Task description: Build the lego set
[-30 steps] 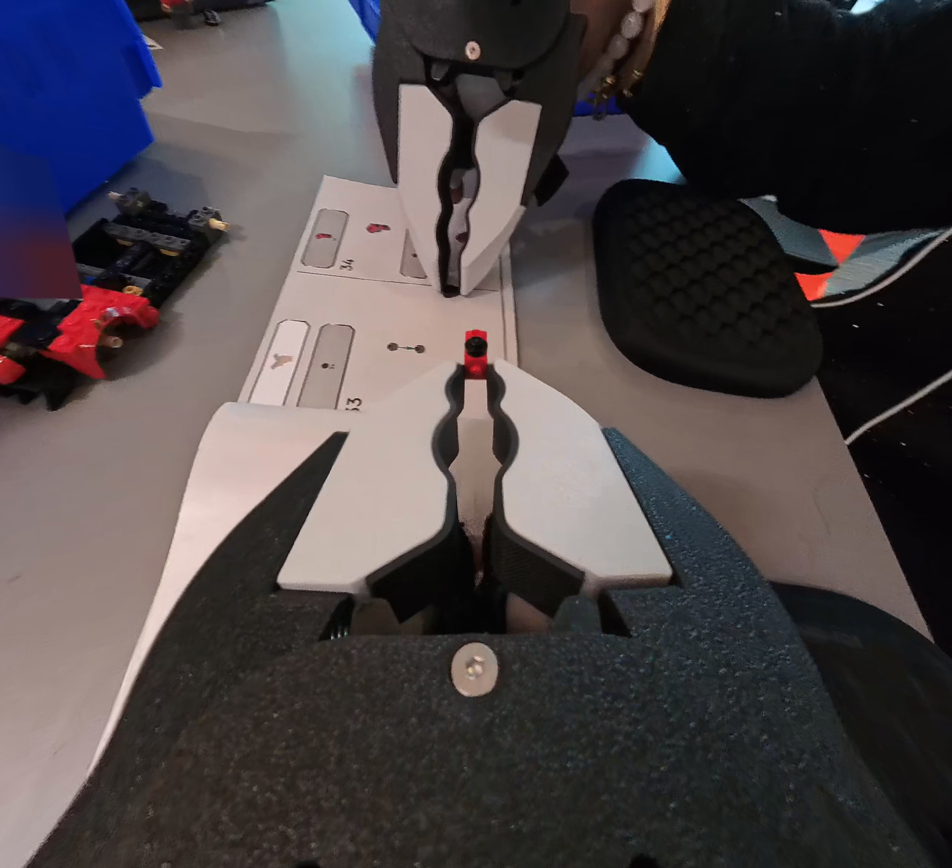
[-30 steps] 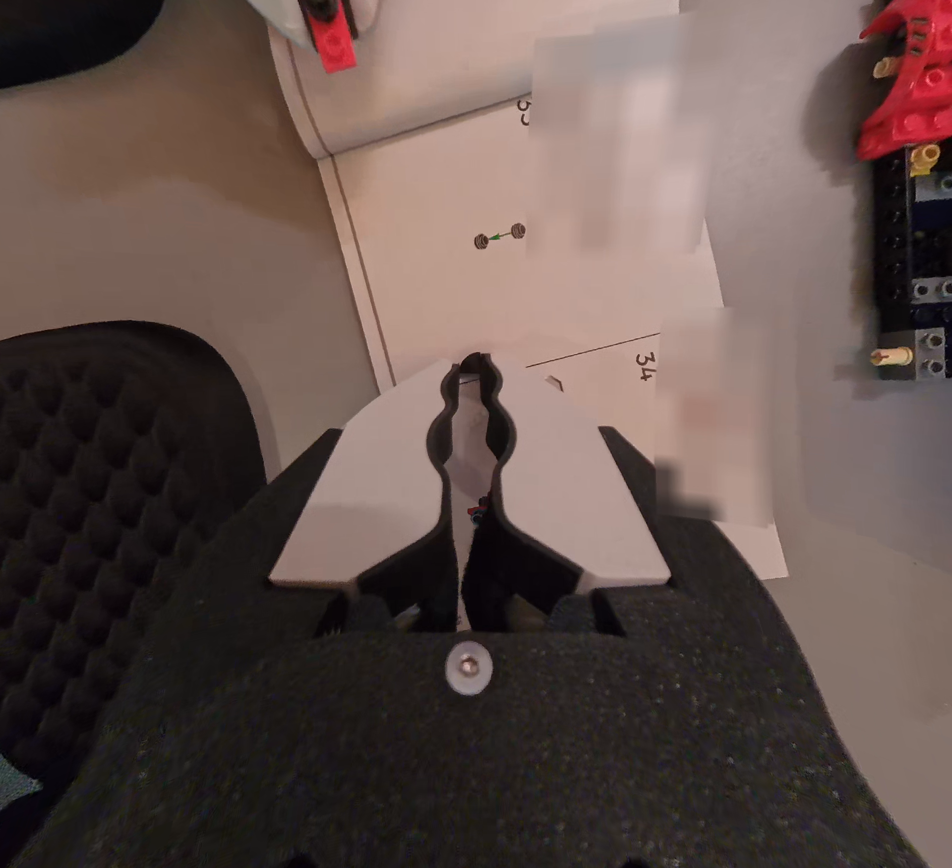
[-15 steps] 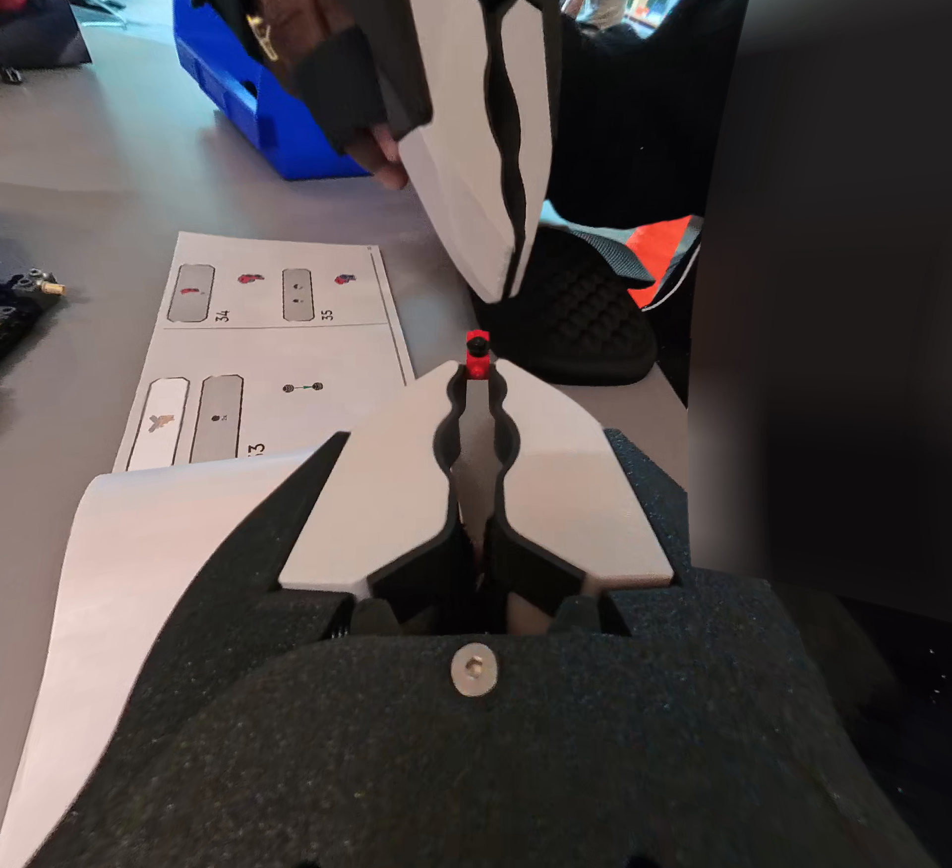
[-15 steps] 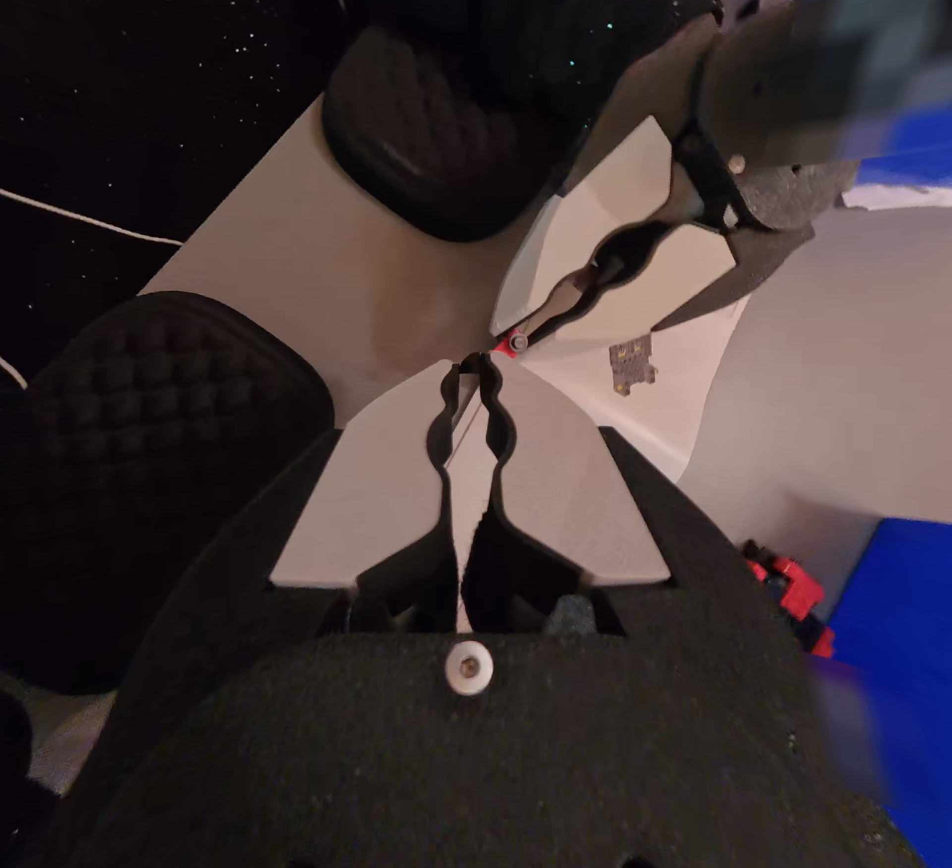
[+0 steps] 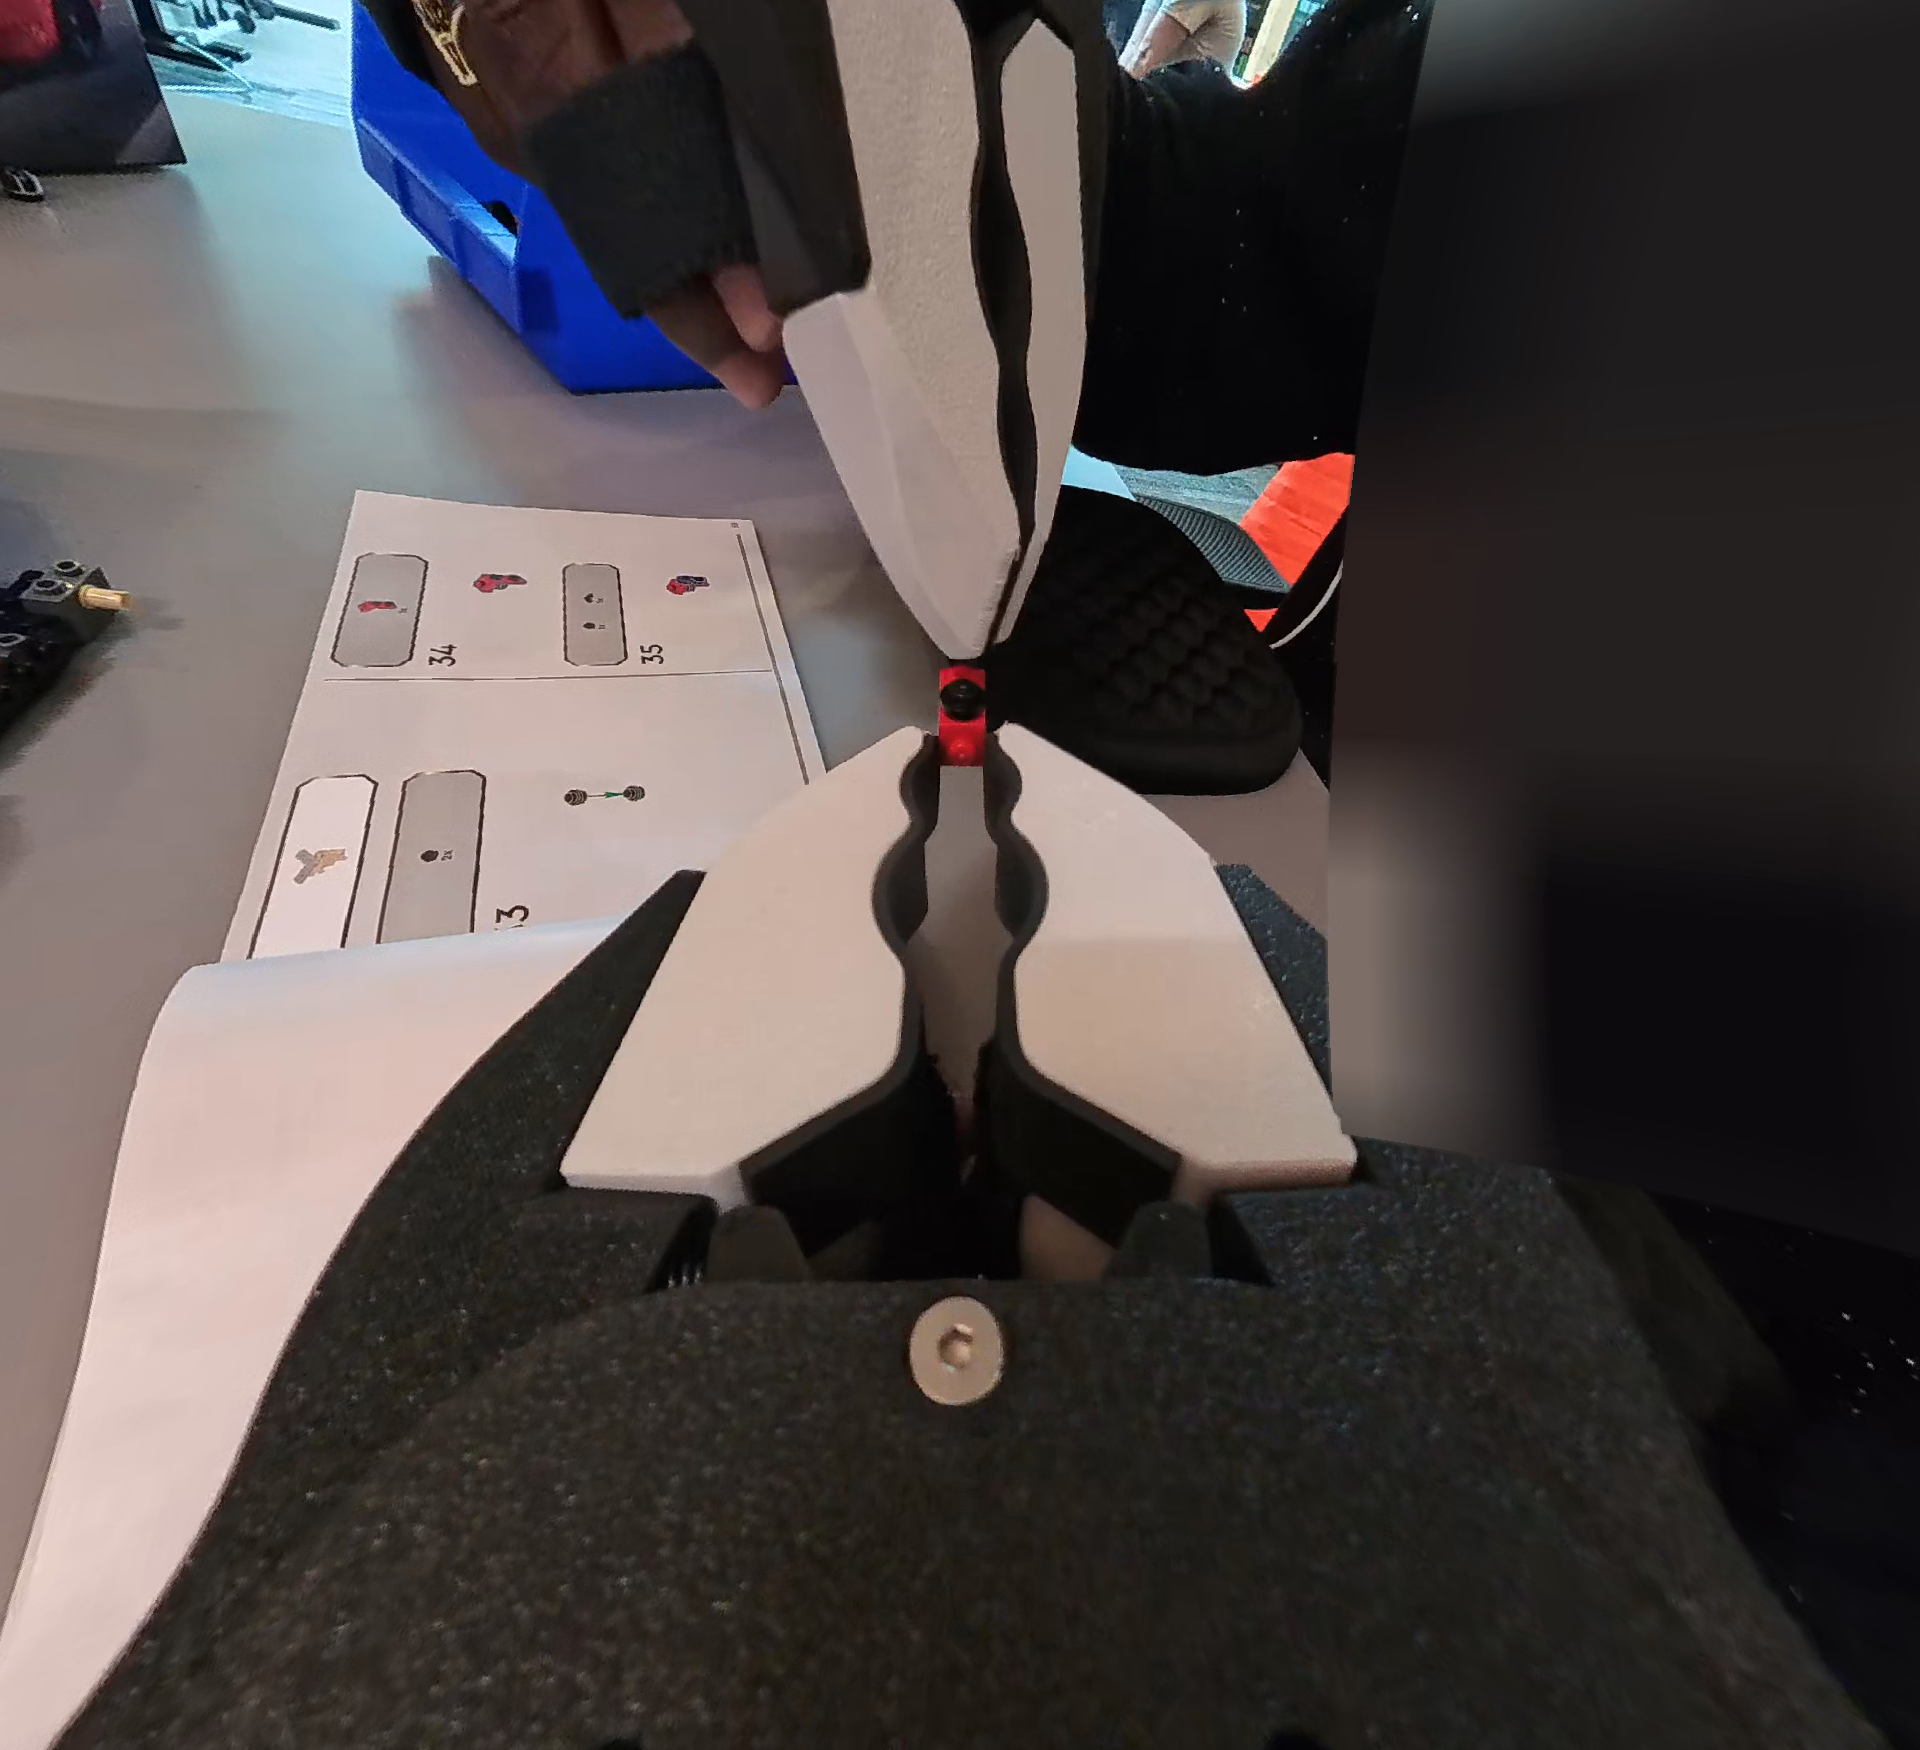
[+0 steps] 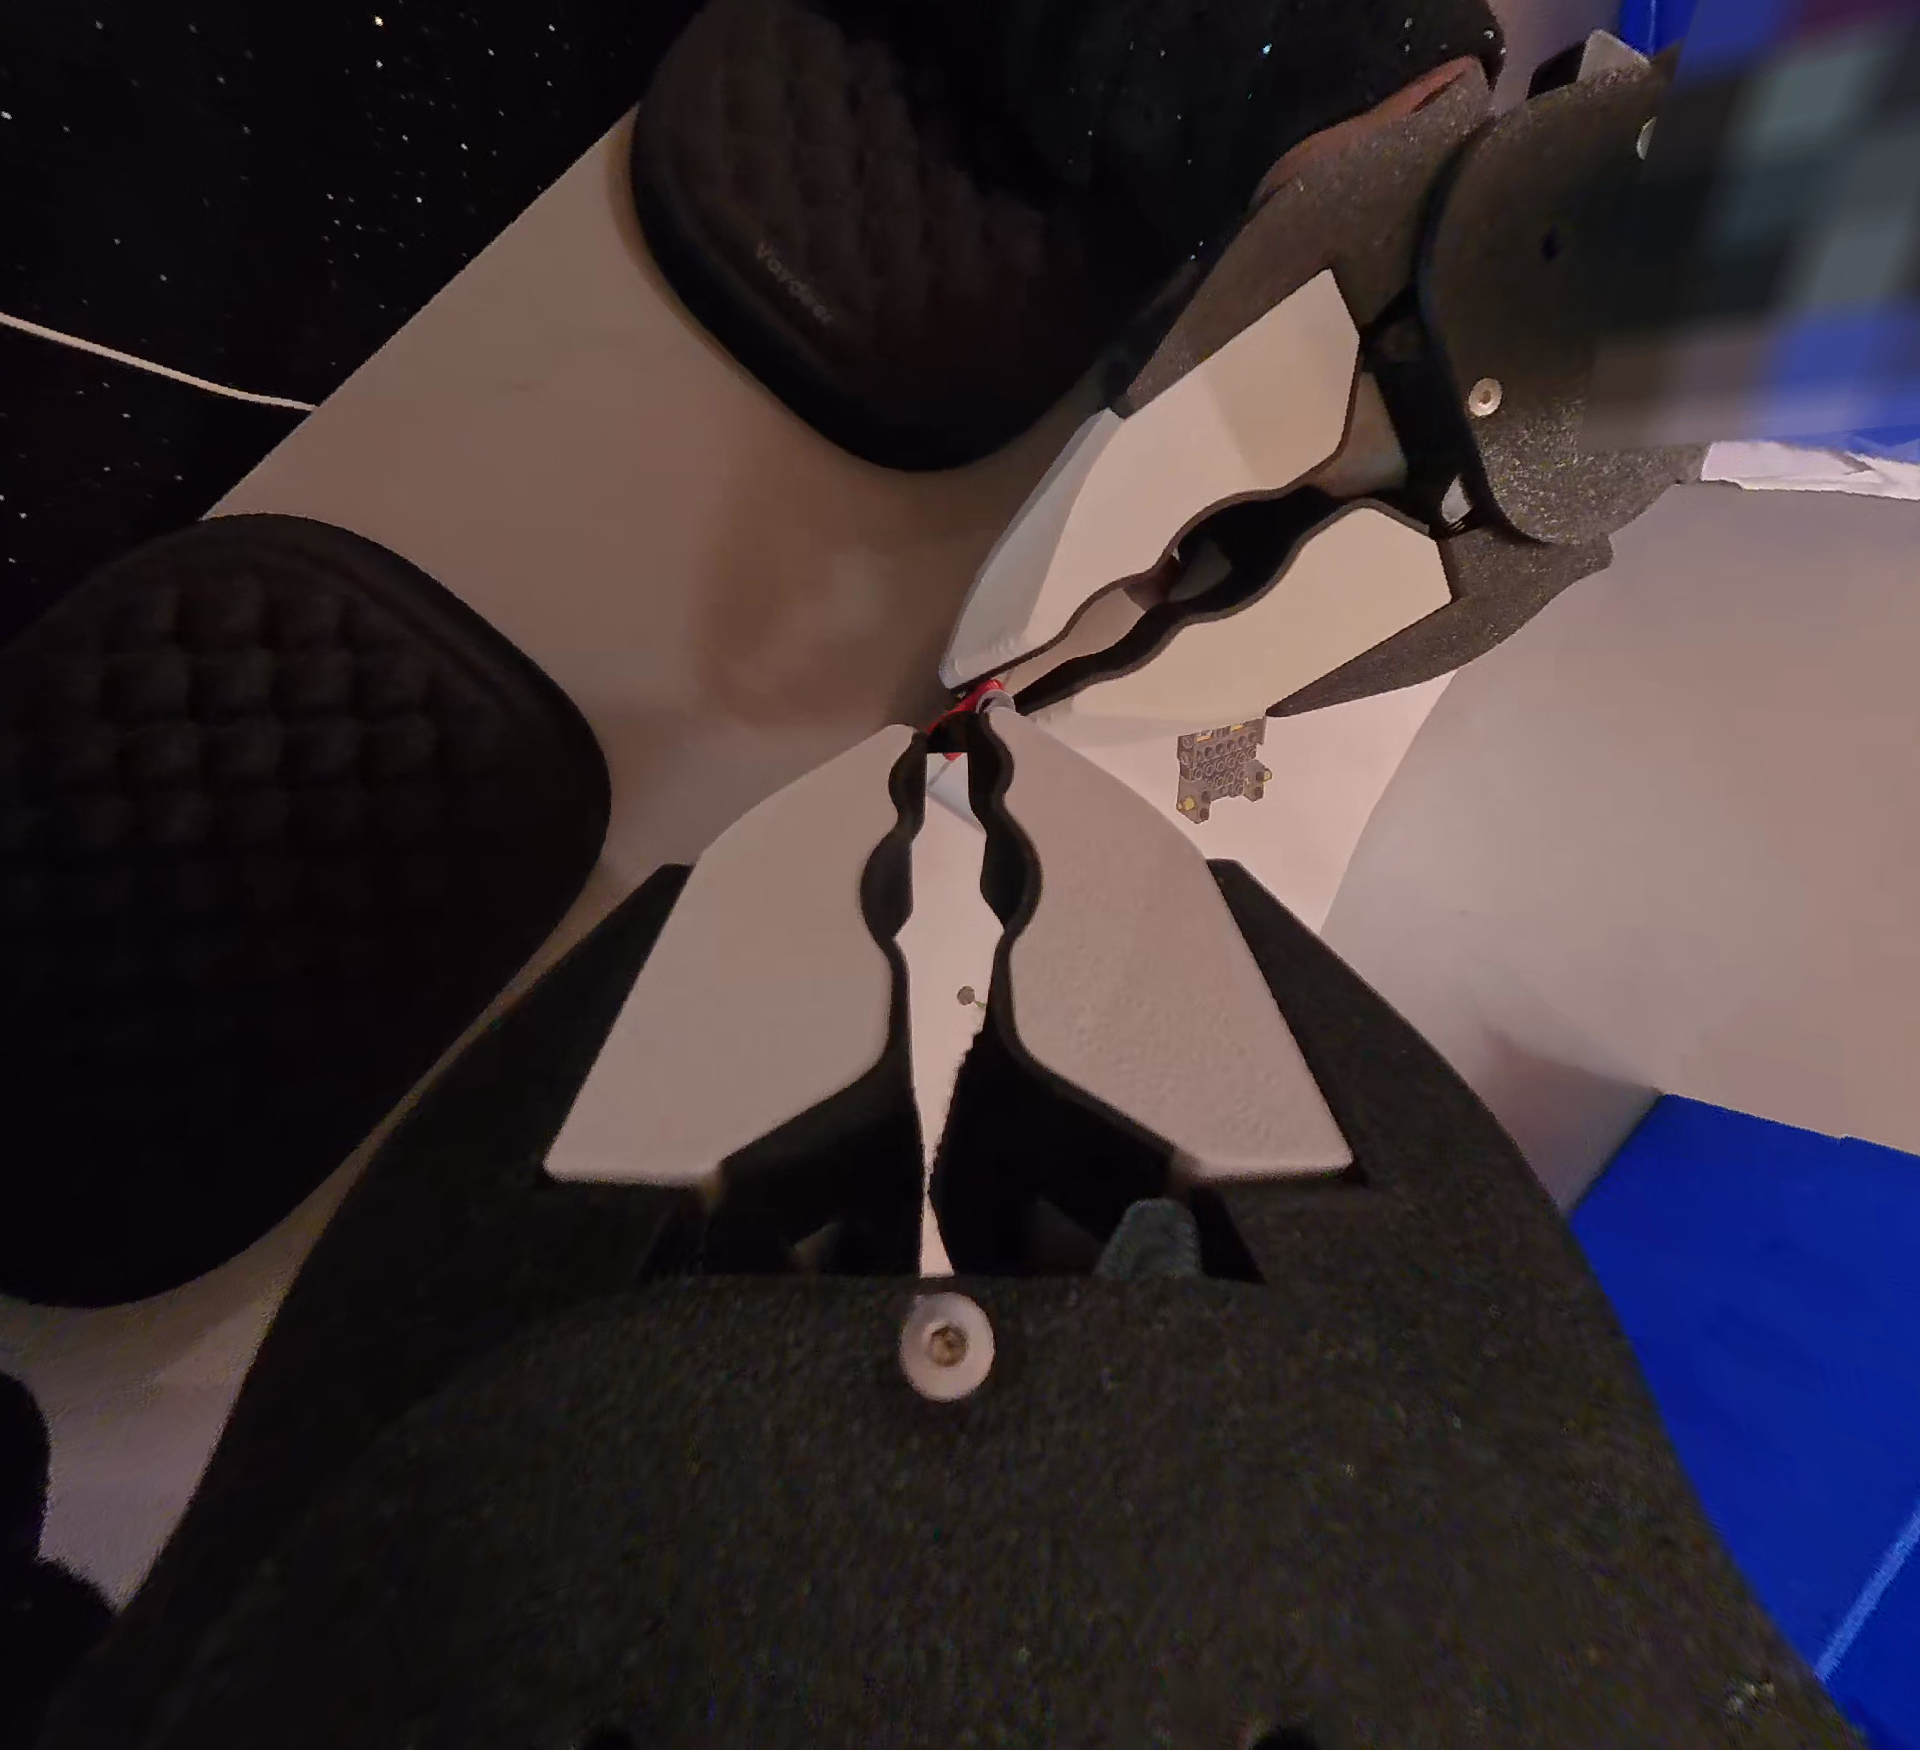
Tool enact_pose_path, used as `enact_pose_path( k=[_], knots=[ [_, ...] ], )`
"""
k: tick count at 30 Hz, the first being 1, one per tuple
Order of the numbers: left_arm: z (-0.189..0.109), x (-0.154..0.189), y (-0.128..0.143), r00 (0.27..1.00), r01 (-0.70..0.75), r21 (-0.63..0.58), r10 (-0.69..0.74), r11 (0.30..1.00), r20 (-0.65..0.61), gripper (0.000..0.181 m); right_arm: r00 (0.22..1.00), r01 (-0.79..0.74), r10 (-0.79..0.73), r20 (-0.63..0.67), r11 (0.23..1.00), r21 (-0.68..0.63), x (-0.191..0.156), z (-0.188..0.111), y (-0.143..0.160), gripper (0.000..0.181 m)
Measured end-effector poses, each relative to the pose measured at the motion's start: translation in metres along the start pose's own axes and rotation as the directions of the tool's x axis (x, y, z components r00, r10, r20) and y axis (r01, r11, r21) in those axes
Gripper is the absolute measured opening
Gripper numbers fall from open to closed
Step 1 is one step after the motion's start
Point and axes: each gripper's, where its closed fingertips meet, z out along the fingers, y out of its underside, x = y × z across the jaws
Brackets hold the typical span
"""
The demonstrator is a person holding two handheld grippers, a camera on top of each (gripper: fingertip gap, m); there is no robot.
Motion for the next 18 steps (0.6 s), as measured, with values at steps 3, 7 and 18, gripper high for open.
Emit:
enact_pose_path(
  k=[3,7,18],
  knots=[
    [-0.0002,0.0000,-0.0003,1.000,-0.001,0.003,0.001,1.000,0.001,0.007,1.000,0.005,-0.005,0.001,1.000,-0.010,0.0007,0.0011,0.0007,0.008],
    [-0.0002,0.0002,-0.0003,1.000,-0.004,0.003,0.004,1.000,0.000,0.007,1.000,0.008,-0.008,0.007,1.000,-0.015,0.0003,0.0023,0.0010,0.008],
    [-0.0006,0.0003,-0.0010,1.000,-0.005,0.008,0.005,1.000,0.000,0.007,1.000,0.014,-0.014,0.006,1.000,-0.016,0.0014,0.0027,0.0001,0.008]
  ],
)
